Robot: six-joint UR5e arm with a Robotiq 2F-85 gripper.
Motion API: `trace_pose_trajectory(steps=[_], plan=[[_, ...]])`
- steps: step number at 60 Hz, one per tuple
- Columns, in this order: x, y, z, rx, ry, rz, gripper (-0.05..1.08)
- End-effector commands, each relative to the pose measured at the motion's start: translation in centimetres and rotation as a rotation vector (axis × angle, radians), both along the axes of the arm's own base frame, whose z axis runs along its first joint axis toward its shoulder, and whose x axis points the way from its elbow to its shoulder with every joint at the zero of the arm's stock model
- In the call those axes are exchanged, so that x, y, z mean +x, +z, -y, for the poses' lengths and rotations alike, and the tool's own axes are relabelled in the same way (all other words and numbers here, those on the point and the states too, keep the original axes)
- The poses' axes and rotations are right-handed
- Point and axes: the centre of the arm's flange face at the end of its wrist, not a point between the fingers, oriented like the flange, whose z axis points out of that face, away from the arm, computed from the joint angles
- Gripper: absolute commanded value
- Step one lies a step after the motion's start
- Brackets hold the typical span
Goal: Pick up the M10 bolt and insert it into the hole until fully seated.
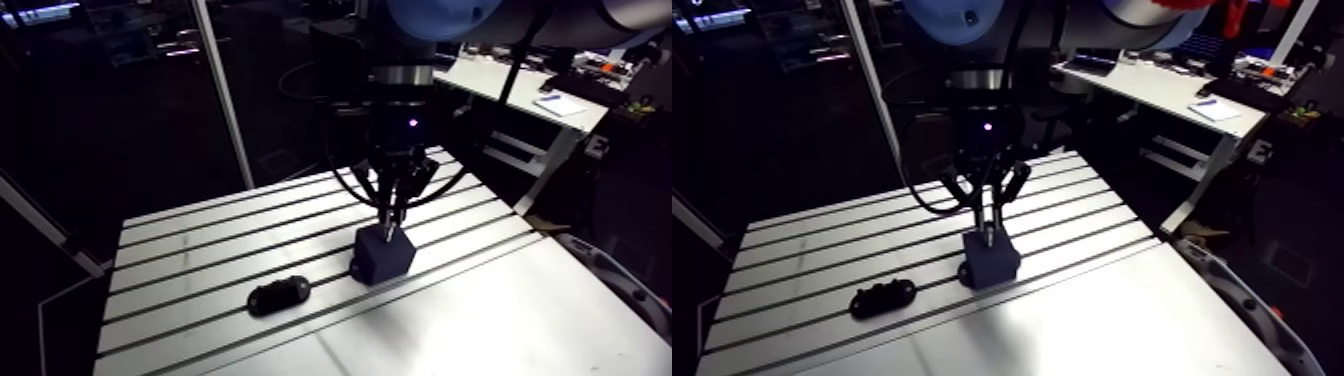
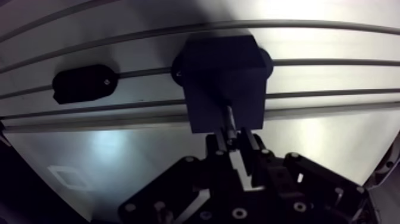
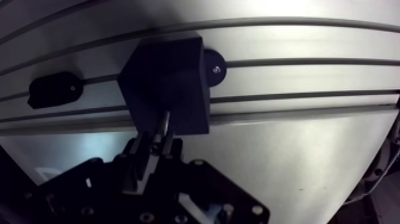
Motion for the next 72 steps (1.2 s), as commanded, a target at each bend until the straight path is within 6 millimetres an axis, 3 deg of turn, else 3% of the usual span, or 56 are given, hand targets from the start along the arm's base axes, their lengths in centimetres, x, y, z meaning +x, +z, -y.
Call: trace_pose_trajectory(steps=[1,72], plan=[[0.11,-0.19,0.04,-0.002,0.001,0.004,1.08],[-0.3,-0.15,-0.13,0.011,0.003,-0.03,1.08]])
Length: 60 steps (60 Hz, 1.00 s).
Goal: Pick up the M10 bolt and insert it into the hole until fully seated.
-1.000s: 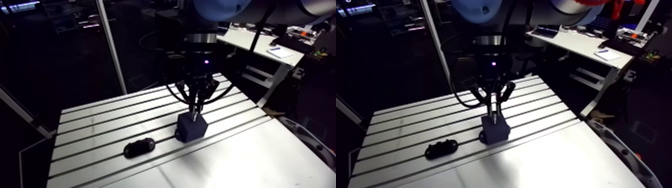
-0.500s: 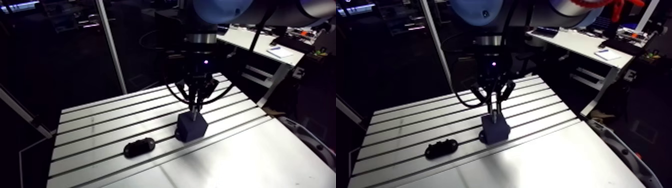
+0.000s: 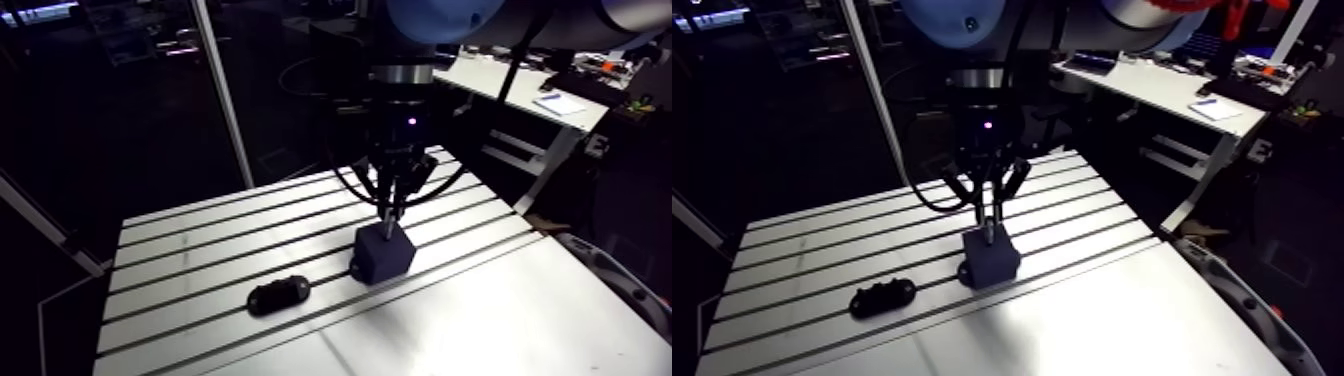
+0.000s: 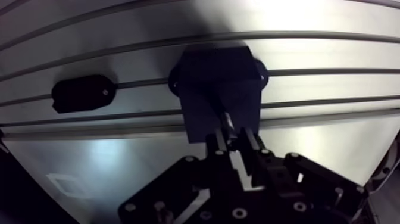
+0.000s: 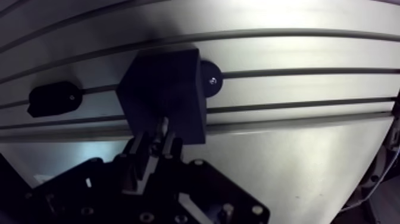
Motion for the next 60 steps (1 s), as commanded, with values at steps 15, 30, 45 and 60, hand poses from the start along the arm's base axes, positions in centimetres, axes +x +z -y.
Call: trace_pose_trajectory(steps=[15,30,45,60], plan=[[0.21,-0.25,0.03,-0.003,0.001,0.006,1.08],[0.31,-0.43,0.16,-0.004,0.002,0.009,1.08],[0.43,-0.52,0.22,-0.005,0.0,0.01,1.08],[0.67,-0.79,0.32,-0.006,0.0,0.013,1.08]])
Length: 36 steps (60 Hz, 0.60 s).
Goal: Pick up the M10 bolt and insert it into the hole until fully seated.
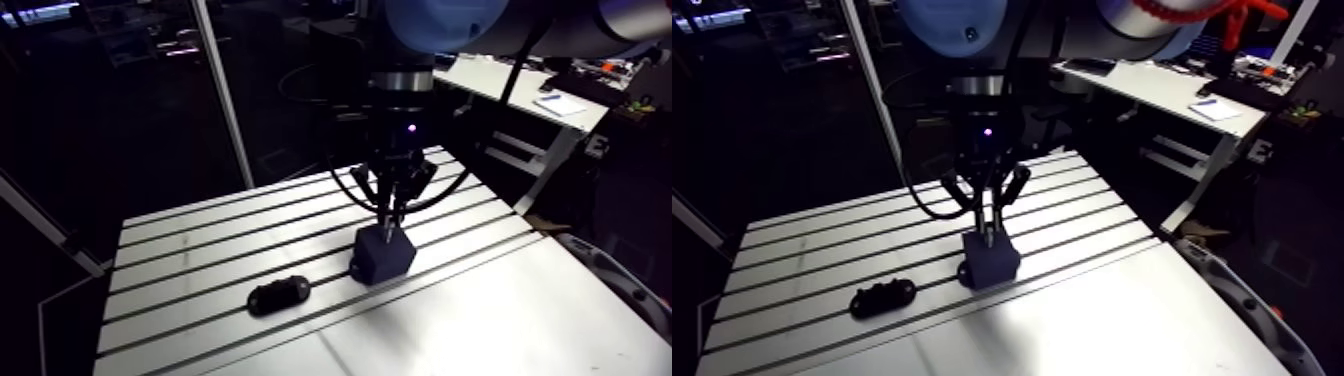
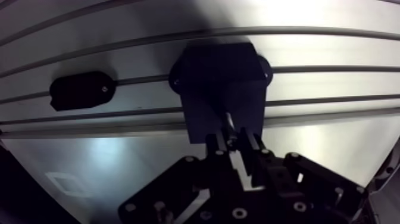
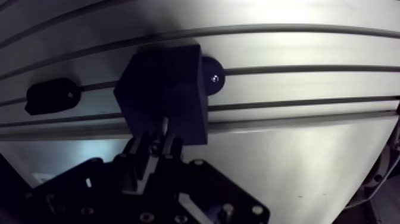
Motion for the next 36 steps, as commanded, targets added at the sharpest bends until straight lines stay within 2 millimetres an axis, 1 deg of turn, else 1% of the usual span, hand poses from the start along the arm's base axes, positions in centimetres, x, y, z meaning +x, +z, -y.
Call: trace_pose_trajectory(steps=[1,20,25,26,27,28,29,30,31,32,33,34,35,36], plan=[[0.27,-0.26,0.11,-0.002,-0.001,0.004,1.08],[0.51,-0.34,0.36,-0.001,0.002,0.007,1.08],[0.45,-0.22,0.41,0.001,0.004,0.0,1.02],[0.43,-0.25,0.42,0.002,0.006,-0.003,0.98],[0.43,-0.25,0.42,0.002,0.006,-0.003,0.98],[0.38,-0.16,0.54,0.004,0.009,-0.008,0.9],[0.38,-0.16,0.54,0.004,0.009,-0.008,0.9],[0.37,-0.18,0.63,0.005,0.01,-0.01,0.76],[0.37,-0.18,0.63,0.005,0.01,-0.01,0.76],[0.38,-0.16,0.72,0.006,0.012,-0.013,0.64],[0.38,-0.16,0.72,0.006,0.012,-0.013,0.64],[0.44,-0.17,0.76,0.006,0.013,-0.014,0.5],[0.44,-0.17,0.76,0.006,0.013,-0.014,0.5],[0.43,-0.17,0.76,0.006,0.016,-0.016,0.3]])
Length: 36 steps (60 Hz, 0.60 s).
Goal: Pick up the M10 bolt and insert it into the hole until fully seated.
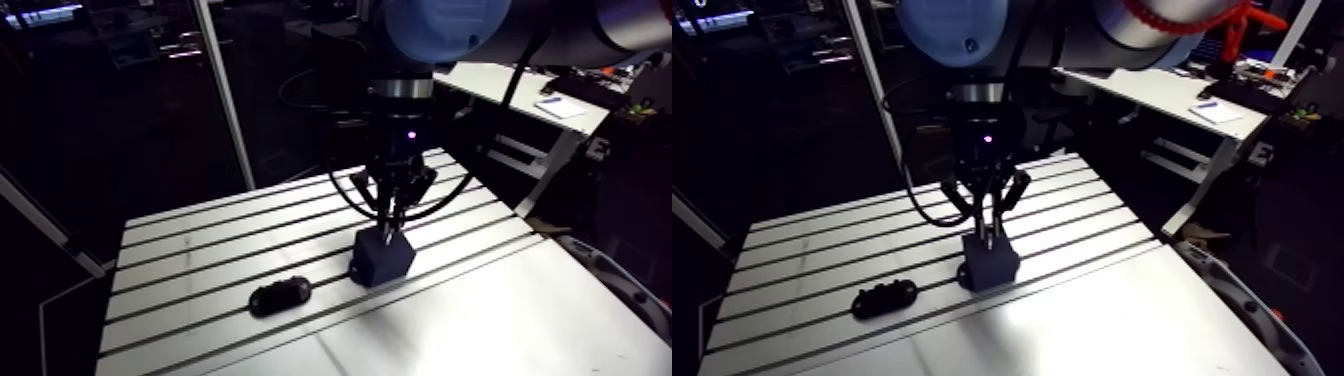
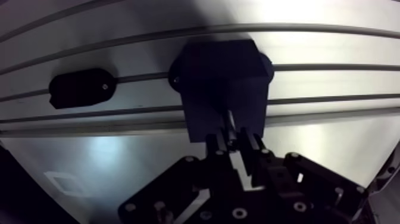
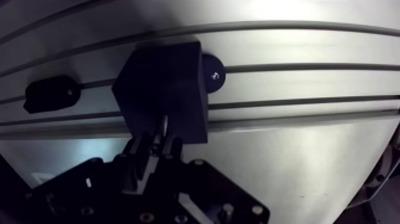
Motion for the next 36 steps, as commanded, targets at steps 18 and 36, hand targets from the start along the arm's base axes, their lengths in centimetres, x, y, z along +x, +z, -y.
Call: trace_pose_trajectory(steps=[18,36], plan=[[0.1,0.4,0.5,-0.002,0.035,-0.05,0.01],[0.3,1.3,0.7,-0.012,0.048,-0.071,0.01]])
